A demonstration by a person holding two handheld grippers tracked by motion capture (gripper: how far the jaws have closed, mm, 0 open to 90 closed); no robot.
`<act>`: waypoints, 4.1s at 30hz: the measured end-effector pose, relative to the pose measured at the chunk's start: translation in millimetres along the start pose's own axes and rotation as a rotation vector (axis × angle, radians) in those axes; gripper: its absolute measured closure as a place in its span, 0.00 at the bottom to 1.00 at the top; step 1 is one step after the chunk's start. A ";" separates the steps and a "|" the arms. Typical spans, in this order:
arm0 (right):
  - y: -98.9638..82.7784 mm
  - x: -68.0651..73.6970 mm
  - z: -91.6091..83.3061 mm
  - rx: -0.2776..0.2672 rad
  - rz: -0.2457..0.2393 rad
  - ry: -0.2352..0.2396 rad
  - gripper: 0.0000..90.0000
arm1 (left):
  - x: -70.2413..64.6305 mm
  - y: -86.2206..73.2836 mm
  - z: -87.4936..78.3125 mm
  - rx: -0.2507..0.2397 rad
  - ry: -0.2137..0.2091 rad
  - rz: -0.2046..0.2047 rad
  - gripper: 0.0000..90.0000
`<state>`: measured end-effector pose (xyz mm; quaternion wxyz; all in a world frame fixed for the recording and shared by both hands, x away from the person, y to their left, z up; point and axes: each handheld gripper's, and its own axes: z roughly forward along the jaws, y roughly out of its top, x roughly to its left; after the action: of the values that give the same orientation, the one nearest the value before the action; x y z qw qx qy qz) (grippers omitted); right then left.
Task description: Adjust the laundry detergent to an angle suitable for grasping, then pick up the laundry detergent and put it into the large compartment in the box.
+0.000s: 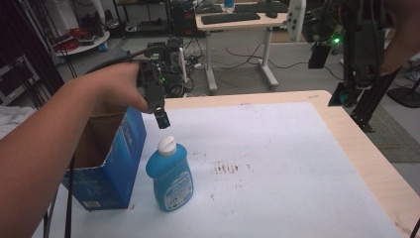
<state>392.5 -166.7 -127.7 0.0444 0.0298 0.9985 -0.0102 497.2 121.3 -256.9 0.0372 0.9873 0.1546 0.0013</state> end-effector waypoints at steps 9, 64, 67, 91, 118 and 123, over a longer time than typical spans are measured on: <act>-0.8 0.9 0.7 0.006 -0.012 0.004 0.02 | -0.7 1.3 -2.0 -0.006 -0.003 -0.003 0.02; 5.8 2.5 3.0 0.000 -0.058 -0.011 0.02 | -99.2 -32.6 -25.9 -0.096 -0.049 -0.264 0.02; 6.6 3.0 3.0 0.000 -0.059 -0.012 0.02 | -100.9 -31.5 -20.6 -0.101 -0.050 -0.272 0.02; 8.2 0.0 8.3 0.005 -0.057 -0.008 0.02 | -107.3 -21.3 31.0 -0.115 -0.085 -0.280 0.02; 10.3 -1.1 12.9 0.005 -0.055 -0.009 0.02 | -107.9 -11.3 44.1 -0.033 -0.055 -0.267 0.09; 11.1 -0.9 13.1 0.002 -0.064 -0.013 0.02 | -109.0 -9.9 43.7 -0.027 -0.054 -0.263 0.13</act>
<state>395.2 -156.0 -140.9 0.0504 -0.0020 0.9986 -0.0128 391.1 94.2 -300.3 0.0546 0.9576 0.2815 -0.0281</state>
